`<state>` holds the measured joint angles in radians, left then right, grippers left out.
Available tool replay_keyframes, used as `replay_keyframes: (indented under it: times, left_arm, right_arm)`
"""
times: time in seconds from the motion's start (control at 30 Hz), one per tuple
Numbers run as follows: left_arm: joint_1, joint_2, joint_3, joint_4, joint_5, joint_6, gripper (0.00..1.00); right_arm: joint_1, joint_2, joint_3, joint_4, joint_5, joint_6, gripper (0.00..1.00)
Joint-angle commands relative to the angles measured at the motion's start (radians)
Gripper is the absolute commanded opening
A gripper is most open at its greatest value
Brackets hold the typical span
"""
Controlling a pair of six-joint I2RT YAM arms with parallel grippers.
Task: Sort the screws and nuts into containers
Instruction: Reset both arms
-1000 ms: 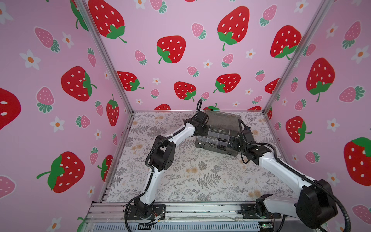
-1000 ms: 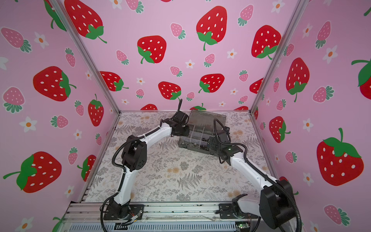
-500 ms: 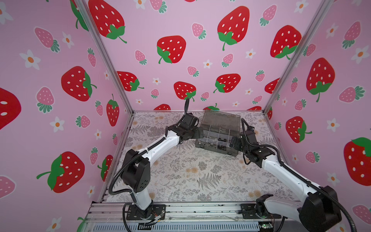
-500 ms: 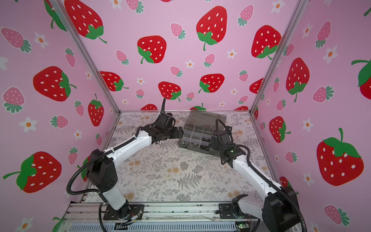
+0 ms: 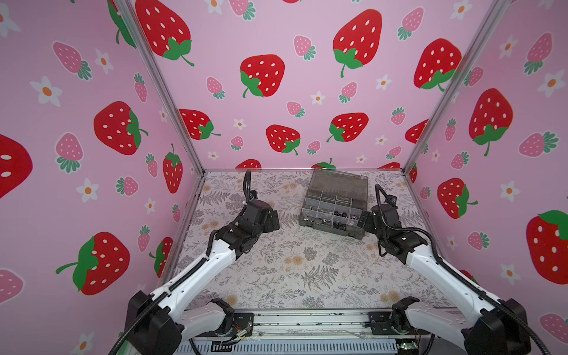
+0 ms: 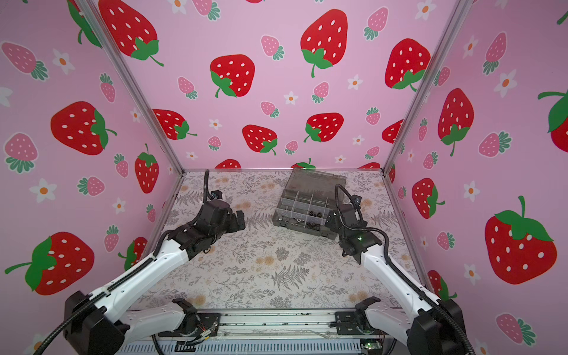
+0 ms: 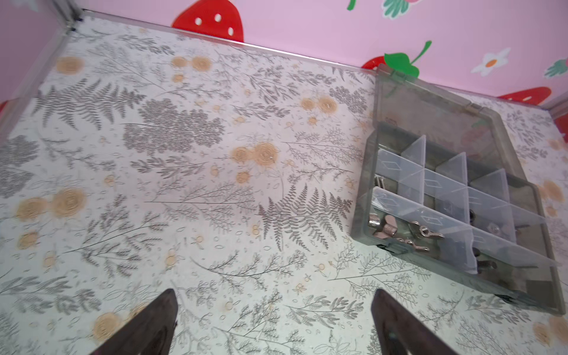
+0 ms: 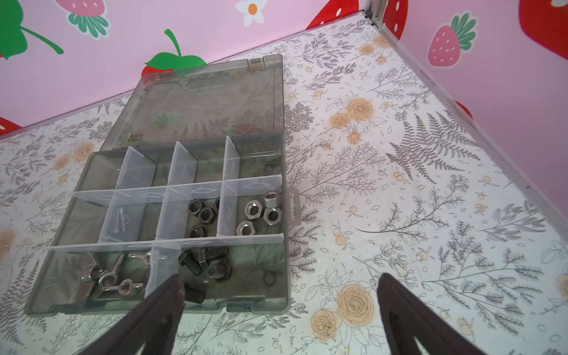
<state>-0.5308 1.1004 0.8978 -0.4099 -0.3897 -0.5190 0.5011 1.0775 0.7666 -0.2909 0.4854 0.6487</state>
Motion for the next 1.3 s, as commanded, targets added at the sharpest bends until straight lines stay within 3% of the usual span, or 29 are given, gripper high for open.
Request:
replay_keyframes:
  times: [0.0,0.23,0.4,0.63,0.8,1.07,1.27]
  left_arm:
    - [0.02,-0.107,-0.091,0.029,-0.168,-0.004,0.99]
    - [0.051,-0.308,-0.242,0.053,-0.356,0.021,0.99]
    - [0.118,-0.381,-0.356,0.174,-0.413,0.067,0.99]
    - [0.277,-0.323,-0.419,0.3,-0.364,0.137,0.99]
    - [0.337,-0.3,-0.486,0.467,-0.304,0.229,0.99]
    - [0.415,-0.299,-0.652,0.779,-0.145,0.364,0.99]
    - [0.476,-0.2,-0.658,0.868,-0.04,0.372,0.99]
  right_arm:
    - [-0.006,-0.042,-0.032,0.021,0.08,-0.035,1.0]
    - [-0.007,-0.114,-0.093,0.113,0.143,-0.105,1.0]
    - [-0.007,-0.159,-0.177,0.288,0.139,-0.277,1.0]
    - [-0.007,-0.282,-0.385,0.656,0.1,-0.56,1.0]
    - [-0.015,-0.292,-0.477,0.801,0.086,-0.659,1.0]
    - [-0.126,-0.236,-0.603,1.017,-0.032,-0.672,1.0]
    - [-0.255,-0.189,-0.673,1.152,-0.145,-0.639,1.0]
